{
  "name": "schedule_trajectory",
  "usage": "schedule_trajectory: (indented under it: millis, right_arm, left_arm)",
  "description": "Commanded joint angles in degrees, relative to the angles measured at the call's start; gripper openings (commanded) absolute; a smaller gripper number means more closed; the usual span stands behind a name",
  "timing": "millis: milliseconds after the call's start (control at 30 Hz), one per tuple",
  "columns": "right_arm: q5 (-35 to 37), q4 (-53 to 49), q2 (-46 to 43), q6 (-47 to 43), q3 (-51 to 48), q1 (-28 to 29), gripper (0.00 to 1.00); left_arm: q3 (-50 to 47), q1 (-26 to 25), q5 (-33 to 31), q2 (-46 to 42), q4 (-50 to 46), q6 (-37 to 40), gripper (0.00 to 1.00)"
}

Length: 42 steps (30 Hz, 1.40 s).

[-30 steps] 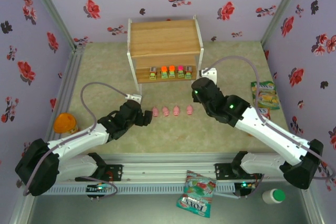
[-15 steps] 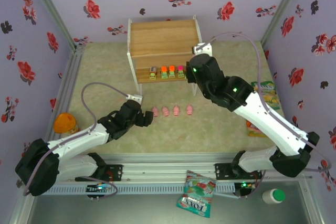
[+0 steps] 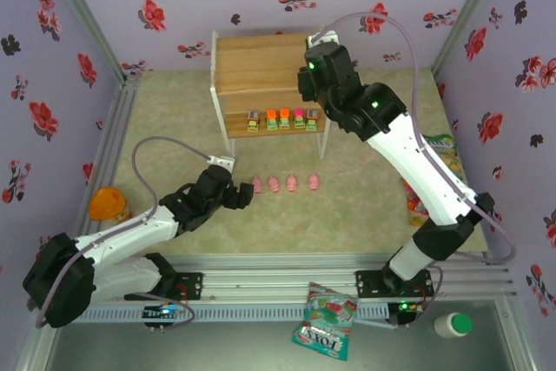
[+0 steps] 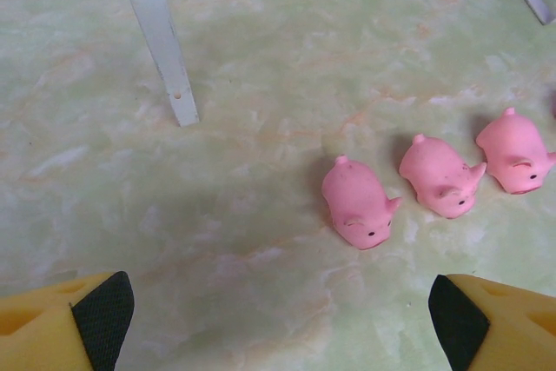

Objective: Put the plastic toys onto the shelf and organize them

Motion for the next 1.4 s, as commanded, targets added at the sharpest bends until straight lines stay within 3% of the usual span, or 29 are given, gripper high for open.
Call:
schedule_trajectory:
  millis: [0,433,1367]
  right_arm:
    - [-3.3,-4.7,2.7,-2.0,4.7,-1.0,0.28]
    - [-6.5,-13.0,11.0,-3.8,15.0,-5.0,0.28]
    - [-8.6,-15.5,14.9,-4.7,17.5,-7.5,0.30]
  left_arm:
    - [1.1,0.5,0.5,-1.1,0.5,0.6,0.93]
    - [0.7,0.5,0.5,-2.2,0.2,0.5,0.93]
    - [0.8,0.5,0.5,-2.1,0.3,0.6,0.93]
